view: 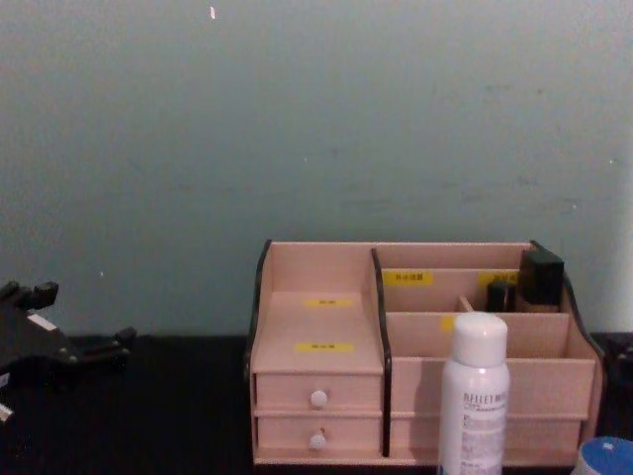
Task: Pick up the facial cleanser and watermelon frost from the table and place them into the tiered storage box.
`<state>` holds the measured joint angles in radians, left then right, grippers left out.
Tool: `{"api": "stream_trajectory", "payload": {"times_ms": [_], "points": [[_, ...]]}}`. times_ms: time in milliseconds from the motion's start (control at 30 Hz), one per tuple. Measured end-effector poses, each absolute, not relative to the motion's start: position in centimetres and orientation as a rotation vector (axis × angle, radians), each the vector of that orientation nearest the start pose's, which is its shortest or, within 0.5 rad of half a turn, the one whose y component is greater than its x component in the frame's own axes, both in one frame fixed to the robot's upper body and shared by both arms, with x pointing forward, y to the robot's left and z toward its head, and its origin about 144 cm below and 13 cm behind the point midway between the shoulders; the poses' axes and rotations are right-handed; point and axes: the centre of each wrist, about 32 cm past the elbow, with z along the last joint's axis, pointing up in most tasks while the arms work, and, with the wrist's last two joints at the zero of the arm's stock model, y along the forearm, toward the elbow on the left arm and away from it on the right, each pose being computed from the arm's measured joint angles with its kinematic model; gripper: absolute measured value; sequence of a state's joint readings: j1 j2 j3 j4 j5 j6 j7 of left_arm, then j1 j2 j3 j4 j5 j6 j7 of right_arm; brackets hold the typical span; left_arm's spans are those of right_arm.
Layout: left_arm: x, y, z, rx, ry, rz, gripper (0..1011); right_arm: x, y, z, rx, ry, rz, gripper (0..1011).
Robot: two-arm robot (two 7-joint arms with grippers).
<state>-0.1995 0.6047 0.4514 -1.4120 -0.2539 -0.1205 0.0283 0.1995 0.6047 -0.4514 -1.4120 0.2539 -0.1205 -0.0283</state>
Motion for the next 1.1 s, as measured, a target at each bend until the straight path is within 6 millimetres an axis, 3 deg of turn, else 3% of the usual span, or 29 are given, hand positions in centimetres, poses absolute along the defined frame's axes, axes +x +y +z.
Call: {"api": "stream_trajectory", "payload": {"times_ms": [1100], "points": [[48.86,30.97,113.98,0.304,-0.285,1.248,1001,48.78,-31.18,114.09,-0.293,-0.291,-1.253,1003]]}}
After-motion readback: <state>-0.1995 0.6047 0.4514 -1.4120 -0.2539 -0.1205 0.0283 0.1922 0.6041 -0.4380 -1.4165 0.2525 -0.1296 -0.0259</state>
